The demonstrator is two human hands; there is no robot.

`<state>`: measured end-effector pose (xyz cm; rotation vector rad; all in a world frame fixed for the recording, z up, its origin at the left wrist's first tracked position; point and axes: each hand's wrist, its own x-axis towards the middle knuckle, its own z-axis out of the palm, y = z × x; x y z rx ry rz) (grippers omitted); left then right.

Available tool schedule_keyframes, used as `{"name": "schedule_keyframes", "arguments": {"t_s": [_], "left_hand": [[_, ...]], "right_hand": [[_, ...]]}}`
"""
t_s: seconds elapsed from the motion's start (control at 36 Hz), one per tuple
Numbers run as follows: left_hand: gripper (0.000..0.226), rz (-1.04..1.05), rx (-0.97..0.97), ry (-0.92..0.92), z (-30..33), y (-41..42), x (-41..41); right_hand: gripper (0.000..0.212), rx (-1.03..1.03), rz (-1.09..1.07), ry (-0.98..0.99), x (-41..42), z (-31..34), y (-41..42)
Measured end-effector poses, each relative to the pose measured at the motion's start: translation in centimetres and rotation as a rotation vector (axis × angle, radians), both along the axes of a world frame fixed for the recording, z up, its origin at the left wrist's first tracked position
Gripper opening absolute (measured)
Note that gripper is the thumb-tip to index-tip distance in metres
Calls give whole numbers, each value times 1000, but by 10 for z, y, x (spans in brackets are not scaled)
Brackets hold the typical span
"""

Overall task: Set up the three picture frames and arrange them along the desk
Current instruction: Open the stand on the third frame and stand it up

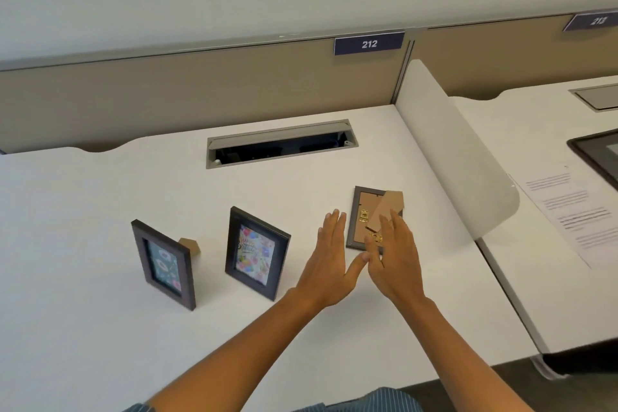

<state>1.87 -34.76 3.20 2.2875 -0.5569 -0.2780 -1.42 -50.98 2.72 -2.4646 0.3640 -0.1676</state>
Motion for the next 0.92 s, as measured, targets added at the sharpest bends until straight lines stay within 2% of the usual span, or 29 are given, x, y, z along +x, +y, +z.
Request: {"name": "schedule_keyframes", "arguments": {"t_s": [0.14, 0.25, 0.36, 0.5, 0.75, 0.92], "left_hand": [[90, 32, 100, 245, -18, -12, 7], [88, 57, 163, 300, -28, -22, 13], [84, 146, 264, 270, -36, -35, 21], [84, 152, 253, 311, -45, -49, 30], [69, 242, 143, 407, -39, -66, 33], [75, 278, 148, 426, -33, -66, 41]], "right_hand": [[62, 100, -86, 124, 2, -20, -18], [62, 180, -141, 236, 5, -33, -24], [59, 231, -188, 282, 11, -44, -28], [62, 204, -219, 269, 16, -52, -30], [47, 308, -324, 248, 27, -47, -32], [71, 527, -400, 217, 30, -42, -43]]}}
